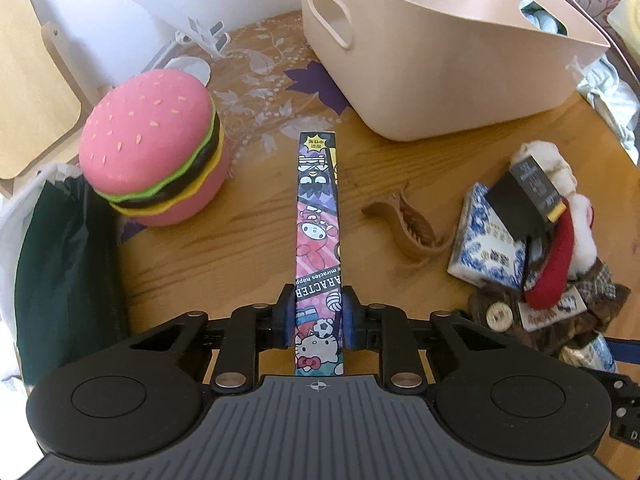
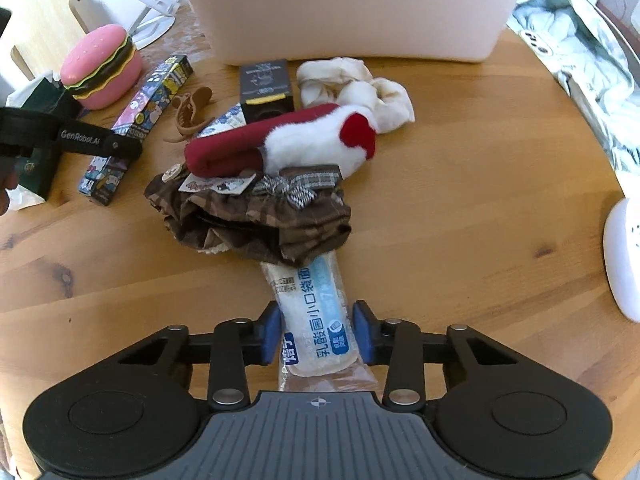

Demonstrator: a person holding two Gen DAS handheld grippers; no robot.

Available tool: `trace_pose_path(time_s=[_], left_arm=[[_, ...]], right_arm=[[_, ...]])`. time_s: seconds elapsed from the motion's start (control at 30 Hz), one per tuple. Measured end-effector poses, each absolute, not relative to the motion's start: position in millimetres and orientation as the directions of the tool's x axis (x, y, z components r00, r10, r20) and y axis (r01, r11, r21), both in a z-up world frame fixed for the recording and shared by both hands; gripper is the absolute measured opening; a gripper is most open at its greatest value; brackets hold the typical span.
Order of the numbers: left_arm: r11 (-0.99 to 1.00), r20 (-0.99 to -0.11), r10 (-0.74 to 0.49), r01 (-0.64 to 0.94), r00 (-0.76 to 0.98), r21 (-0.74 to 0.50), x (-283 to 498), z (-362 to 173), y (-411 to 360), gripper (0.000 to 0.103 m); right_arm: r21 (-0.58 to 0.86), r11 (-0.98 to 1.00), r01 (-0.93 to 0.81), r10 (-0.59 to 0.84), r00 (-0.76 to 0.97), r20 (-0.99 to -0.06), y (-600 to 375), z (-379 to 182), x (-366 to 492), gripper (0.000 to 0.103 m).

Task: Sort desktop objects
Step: 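Close the left tool on the pencil box while the right tool grasps the bread bag, then pull the bread bag free of the scrunchie with the right tool and lift both items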

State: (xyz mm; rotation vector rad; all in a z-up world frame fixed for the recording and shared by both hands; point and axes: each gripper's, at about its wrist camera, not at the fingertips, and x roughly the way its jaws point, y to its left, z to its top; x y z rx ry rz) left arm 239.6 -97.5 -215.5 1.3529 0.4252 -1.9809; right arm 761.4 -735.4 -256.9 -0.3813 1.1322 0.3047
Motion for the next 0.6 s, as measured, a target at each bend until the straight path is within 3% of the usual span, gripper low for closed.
trace_pose_path(time_s=[0.6], left_arm=[[-0.775,-0.92,-0.32,0.622,-0.227,0.116,272.7,-211.0,-41.9,0.023]], right_arm=[[-0.079,0.954,-0.289,0.023,0.332,-0.943,-786.3,-252.1,732.0,0.03]])
